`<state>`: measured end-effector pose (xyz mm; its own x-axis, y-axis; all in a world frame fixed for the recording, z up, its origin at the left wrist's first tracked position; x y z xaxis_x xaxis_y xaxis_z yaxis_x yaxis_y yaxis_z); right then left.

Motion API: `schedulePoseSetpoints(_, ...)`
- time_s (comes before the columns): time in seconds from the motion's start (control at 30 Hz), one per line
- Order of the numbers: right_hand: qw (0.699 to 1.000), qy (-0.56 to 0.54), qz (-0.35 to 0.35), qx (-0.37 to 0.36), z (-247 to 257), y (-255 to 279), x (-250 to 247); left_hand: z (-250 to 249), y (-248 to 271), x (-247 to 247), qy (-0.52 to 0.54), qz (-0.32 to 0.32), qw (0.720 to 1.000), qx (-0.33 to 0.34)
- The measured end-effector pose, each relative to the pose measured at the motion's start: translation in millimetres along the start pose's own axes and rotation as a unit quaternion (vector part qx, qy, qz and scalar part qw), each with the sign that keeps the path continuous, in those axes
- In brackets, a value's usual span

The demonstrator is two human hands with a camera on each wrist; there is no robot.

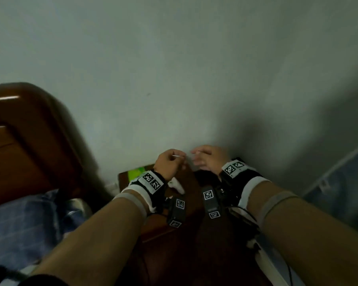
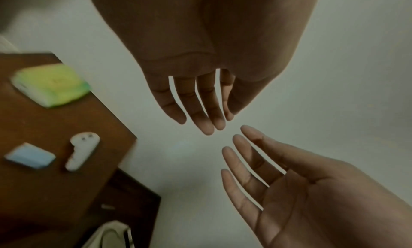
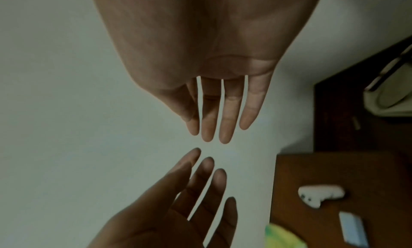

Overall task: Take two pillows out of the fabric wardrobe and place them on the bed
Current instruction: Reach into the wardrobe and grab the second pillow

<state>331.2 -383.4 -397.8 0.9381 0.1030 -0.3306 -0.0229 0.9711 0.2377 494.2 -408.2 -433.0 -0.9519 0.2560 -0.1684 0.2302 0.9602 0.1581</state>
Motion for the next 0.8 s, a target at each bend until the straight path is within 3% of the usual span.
schedulePoseSetpoints(0.17,0.992,-0.043,-0.117,0.027,-55,110,-139,-54,28,171,-0.025,0.146,0.989,0.02)
schedulePoseSetpoints(0.33,0.968,-0.092,-0.225,0.054,-104,210,-227,-92,64,302,-0.055,0.279,0.957,0.054)
schedulePoseSetpoints(0.47,0.938,-0.098,-0.321,0.091,-145,280,-263,-101,93,381,-0.06,0.361,0.929,0.062)
schedulePoseSetpoints(0.6,0.887,-0.152,-0.404,0.163,-195,356,-280,-95,139,453,-0.052,0.447,0.892,0.052)
schedulePoseSetpoints(0.8,0.818,-0.233,-0.472,0.232,-284,439,-318,-54,184,536,-0.095,0.504,0.858,0.028)
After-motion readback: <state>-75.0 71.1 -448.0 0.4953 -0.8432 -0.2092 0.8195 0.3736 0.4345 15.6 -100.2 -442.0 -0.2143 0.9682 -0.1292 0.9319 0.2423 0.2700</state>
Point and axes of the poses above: each hand's wrist, its own y-axis away from the middle knuckle, its own x-axis out of the palm, z = x × y, the point moved 3 cm from there along -y, towards the middle knuckle, and after that the axes turned 4 degrees about z, right-handed, at the moved point
